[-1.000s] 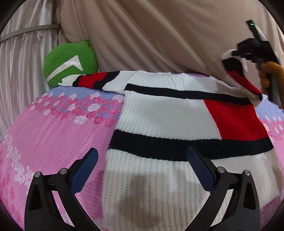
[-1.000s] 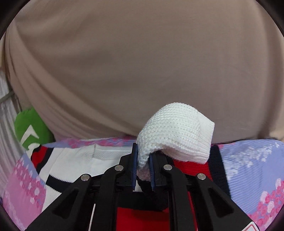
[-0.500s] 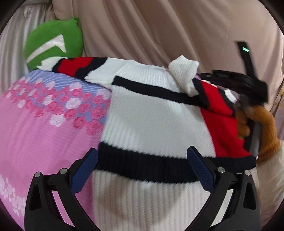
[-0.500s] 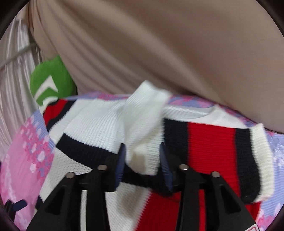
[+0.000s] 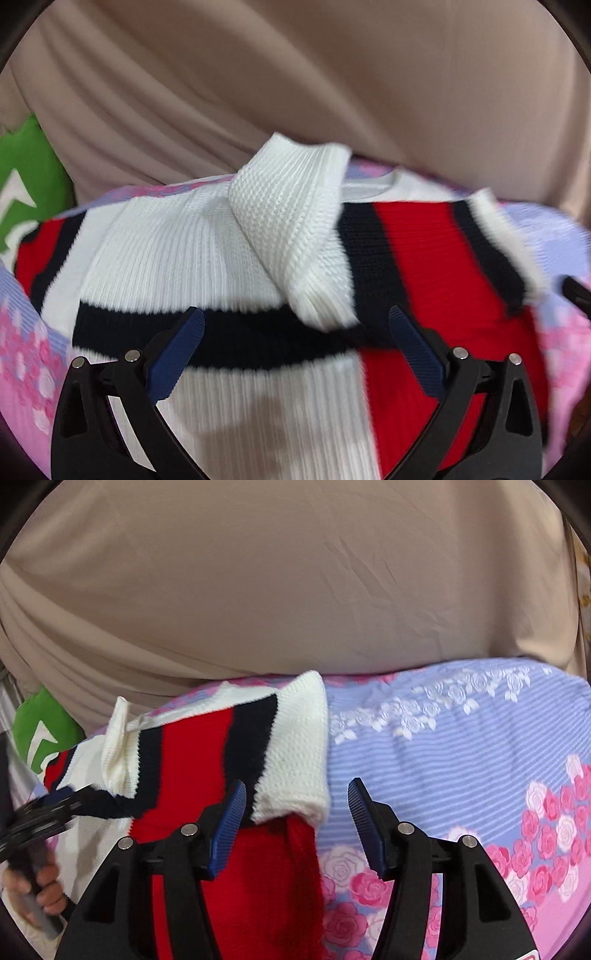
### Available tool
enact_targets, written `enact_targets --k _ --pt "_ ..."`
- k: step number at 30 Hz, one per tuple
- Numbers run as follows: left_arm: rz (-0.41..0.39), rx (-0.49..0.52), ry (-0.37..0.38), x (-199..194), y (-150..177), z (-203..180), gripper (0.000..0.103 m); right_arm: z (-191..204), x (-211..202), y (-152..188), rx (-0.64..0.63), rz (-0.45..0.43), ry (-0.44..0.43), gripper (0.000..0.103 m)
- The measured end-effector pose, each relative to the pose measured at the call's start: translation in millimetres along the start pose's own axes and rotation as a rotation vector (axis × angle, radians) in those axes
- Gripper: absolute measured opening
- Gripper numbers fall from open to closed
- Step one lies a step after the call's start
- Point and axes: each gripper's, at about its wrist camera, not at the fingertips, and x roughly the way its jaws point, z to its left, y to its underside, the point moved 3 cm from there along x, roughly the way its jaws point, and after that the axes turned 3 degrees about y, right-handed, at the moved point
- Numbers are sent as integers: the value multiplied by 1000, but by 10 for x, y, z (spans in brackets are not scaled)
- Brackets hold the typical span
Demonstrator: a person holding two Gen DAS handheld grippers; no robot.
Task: Fold small clothes
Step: 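Fold the held sleeve across the sweater body with the right gripper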
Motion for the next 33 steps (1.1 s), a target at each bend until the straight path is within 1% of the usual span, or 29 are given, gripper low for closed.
enact_targets --k 2,3,5,6,7,9,11,13,15,16,18,21,22,24,26,27,28,29,30,31,32,33 --pt "-11 -8 -106 185 -43 54 96 -30 28 46 -10 3 5 57" --pt "-23 -57 -144 218 -60 218 96 -41 36 60 -22 1 14 57" --pt "-39 -208 -124 157 -36 639 96 -45 81 94 -42 2 28 57" --pt "-50 -300 -119 80 6 924 96 -83 99 95 -43 4 33 57" --pt "-62 -361 -123 8 44 1146 96 -94 134 102 -37 7 31 57" --pt "-93 -423 -128 -140 98 1456 95 -172 186 37 12 14 5 57" --pt "-111 -446 -93 -281 128 1603 95 -205 245 -45 63 16 -24 58" --pt "-109 -450 6 -339 116 1576 98 -185 295 -114 87 17 -38 58" --pt "-70 -429 104 -302 127 1455 98 -123 354 -156 88 20 -40 60" --pt "-52 -419 138 -250 138 1396 98 -95 383 -165 85 23 -39 61" --pt "-5 -394 162 -109 146 1264 98 -44 448 -161 78 38 -35 62" --pt "53 -386 164 125 120 1106 97 -28 529 -144 69 59 -15 63" --pt "52 -387 165 158 102 1091 93 -38 545 -139 70 63 -12 63" --pt "22 -342 153 162 25 991 70 -78 596 -129 82 73 -20 64" --pt "11 -312 133 141 -49 978 17 -125 687 -140 102 92 -27 64" --pt "9 -318 139 159 -90 1005 10 -128 728 -149 105 101 -31 62" --pt "-5 -332 149 116 -142 1074 7 -113 771 -165 100 113 -39 54" --pt "-31 -343 165 43 -209 1116 7 -45 802 -196 73 129 -64 18" --pt "-77 -358 176 -92 -284 1181 7 15 753 -238 57 111 -70 16" --pt "-121 -366 185 -225 -336 1226 7 86 627 -292 45 60 -85 16" --pt "-166 -372 191 -366 -376 1275 7 184 420 -357 29 -13 -135 15" --pt "-206 -370 178 -494 -394 1310 7 243 273 -386 20 -62 -168 15"
